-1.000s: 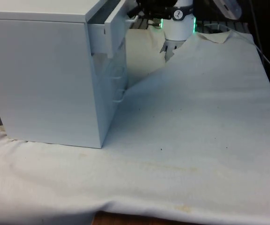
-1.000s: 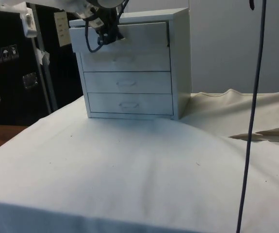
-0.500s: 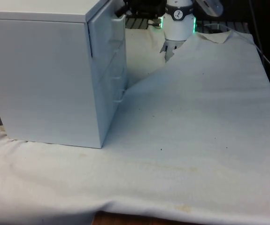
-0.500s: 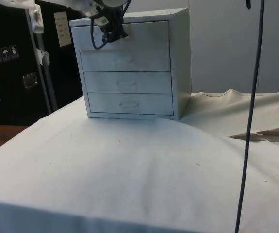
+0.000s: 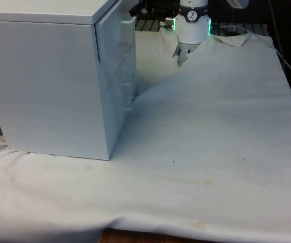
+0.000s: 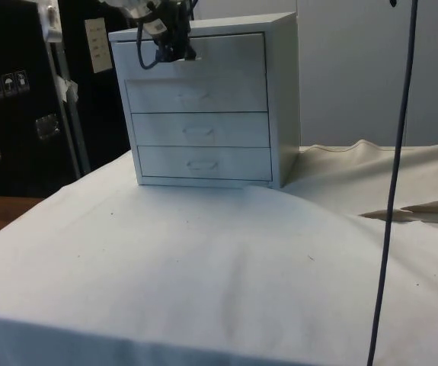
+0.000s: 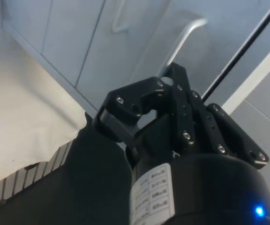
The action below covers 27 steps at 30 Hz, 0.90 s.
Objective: Open the drawer, then close it.
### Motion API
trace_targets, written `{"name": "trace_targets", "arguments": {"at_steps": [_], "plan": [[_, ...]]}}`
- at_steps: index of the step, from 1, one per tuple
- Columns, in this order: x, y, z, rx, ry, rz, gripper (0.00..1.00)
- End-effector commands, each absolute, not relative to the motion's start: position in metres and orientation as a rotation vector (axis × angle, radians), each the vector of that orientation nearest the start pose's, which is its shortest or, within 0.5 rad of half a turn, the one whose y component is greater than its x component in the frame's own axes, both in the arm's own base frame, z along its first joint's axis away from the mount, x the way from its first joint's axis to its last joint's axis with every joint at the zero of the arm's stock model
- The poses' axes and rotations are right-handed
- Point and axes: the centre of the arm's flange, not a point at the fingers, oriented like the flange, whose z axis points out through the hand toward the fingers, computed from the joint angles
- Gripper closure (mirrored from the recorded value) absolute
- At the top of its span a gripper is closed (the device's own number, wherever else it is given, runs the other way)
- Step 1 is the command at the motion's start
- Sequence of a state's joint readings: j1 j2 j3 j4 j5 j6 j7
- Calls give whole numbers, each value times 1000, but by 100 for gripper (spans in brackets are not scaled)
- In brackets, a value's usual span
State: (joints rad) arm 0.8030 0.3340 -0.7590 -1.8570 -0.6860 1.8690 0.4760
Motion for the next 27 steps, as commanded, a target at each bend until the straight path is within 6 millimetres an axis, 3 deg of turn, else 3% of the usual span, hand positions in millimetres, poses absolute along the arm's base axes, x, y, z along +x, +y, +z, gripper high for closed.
{"name": "trace_targets", "arguments": {"at_steps": [1,15,27], "plan": [[599,15,396,2270,-149,-19,100],[601,28,401,2326,-163,8,100],[597,-3,405,2277,-172,-24,100]]}}
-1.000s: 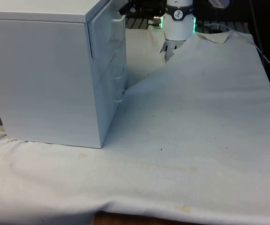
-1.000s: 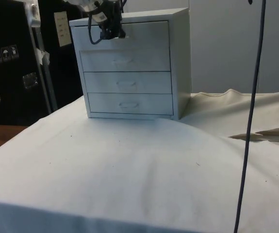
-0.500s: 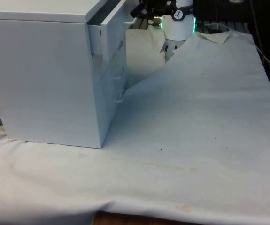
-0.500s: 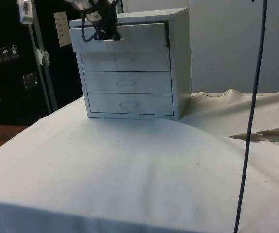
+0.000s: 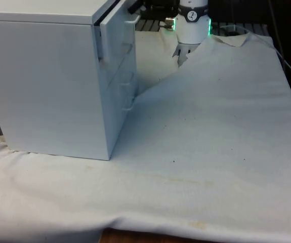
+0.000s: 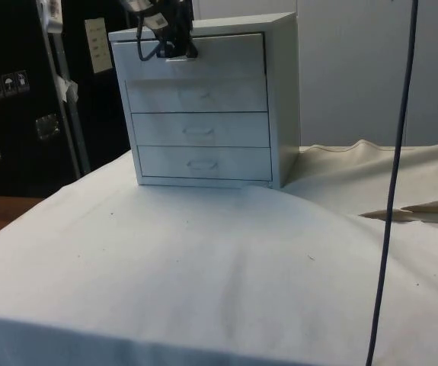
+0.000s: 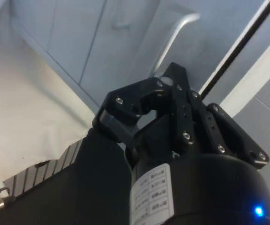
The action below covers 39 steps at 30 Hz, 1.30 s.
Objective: Open the drawer, then close it.
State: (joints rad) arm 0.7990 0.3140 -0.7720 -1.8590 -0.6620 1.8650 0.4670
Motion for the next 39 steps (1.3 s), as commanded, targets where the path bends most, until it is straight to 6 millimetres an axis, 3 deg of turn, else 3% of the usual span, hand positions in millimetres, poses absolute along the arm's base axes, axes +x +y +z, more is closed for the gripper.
{"name": "trace_targets", "arguments": {"at_steps": [1,12,29,39], "plan": [[596,-7,406,2268,-174,-29,100],[596,-15,413,2253,-193,-37,100],[594,10,416,2348,-227,-7,100],[595,36,416,2417,-243,15,100]]}}
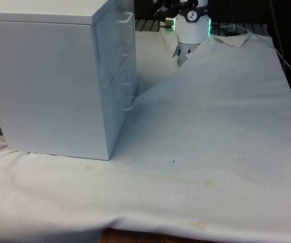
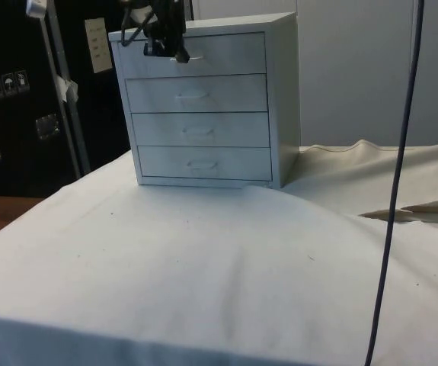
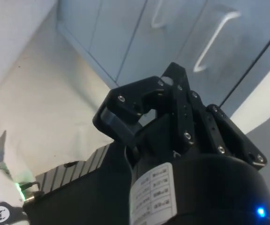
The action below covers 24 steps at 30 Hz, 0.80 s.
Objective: Open the drawer, then close it.
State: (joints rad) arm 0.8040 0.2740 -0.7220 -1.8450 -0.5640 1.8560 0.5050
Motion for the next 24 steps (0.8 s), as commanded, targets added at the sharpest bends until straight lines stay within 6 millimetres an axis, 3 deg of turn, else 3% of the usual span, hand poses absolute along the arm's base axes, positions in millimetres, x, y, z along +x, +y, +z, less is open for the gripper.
{"name": "trace_targets", "arguments": {"at_steps": [1,5,14,17,18,22,23,24], "plan": [[595,35,415,2404,-241,11,100],[595,44,416,2441,-251,24,100],[596,44,416,2437,-253,24,100],[596,44,415,2433,-253,20,85],[596,44,415,2433,-252,21,85],[596,44,415,2430,-251,20,64],[596,44,415,2429,-251,20,53],[596,44,415,2429,-251,20,48]]}}
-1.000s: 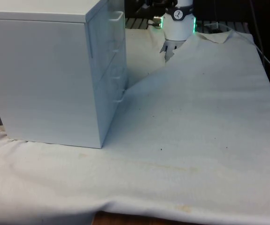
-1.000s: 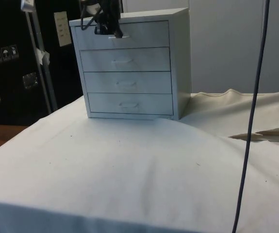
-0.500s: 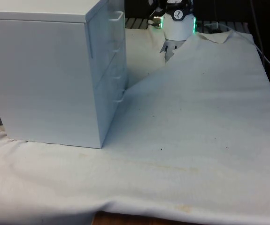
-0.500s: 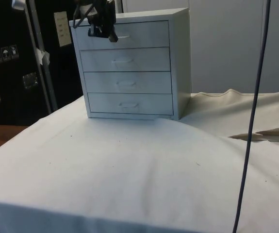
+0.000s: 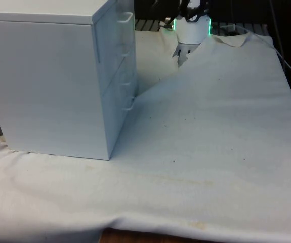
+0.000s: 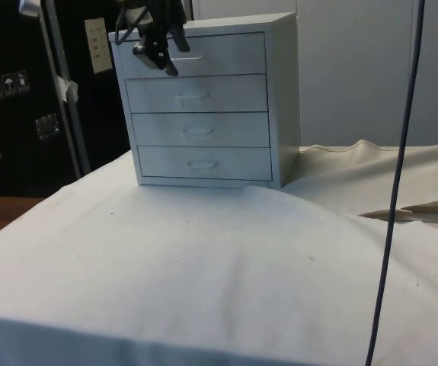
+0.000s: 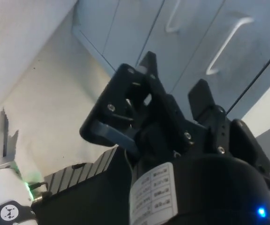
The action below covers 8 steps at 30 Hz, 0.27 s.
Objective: Open the drawer, then close it.
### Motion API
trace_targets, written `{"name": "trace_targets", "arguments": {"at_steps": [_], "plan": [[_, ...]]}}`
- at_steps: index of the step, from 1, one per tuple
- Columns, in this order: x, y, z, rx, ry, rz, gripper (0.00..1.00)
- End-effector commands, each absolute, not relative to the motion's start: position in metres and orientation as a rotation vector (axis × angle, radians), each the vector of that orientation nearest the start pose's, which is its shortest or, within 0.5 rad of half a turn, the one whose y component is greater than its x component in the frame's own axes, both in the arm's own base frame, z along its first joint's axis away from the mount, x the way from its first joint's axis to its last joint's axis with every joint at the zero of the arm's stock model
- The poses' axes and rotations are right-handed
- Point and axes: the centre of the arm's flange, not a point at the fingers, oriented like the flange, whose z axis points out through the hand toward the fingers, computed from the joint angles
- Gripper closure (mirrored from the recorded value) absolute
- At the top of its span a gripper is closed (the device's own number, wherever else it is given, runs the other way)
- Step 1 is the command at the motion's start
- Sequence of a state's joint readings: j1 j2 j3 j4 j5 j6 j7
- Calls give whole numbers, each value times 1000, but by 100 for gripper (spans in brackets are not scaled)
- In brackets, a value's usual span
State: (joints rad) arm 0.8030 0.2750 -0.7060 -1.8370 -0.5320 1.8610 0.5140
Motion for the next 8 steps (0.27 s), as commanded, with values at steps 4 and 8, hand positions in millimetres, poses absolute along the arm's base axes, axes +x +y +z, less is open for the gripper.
{"name": "trace_targets", "arguments": {"at_steps": [4,8], "plan": [[596,44,415,2428,-249,20,33],[596,44,415,2429,-251,19,4]]}}
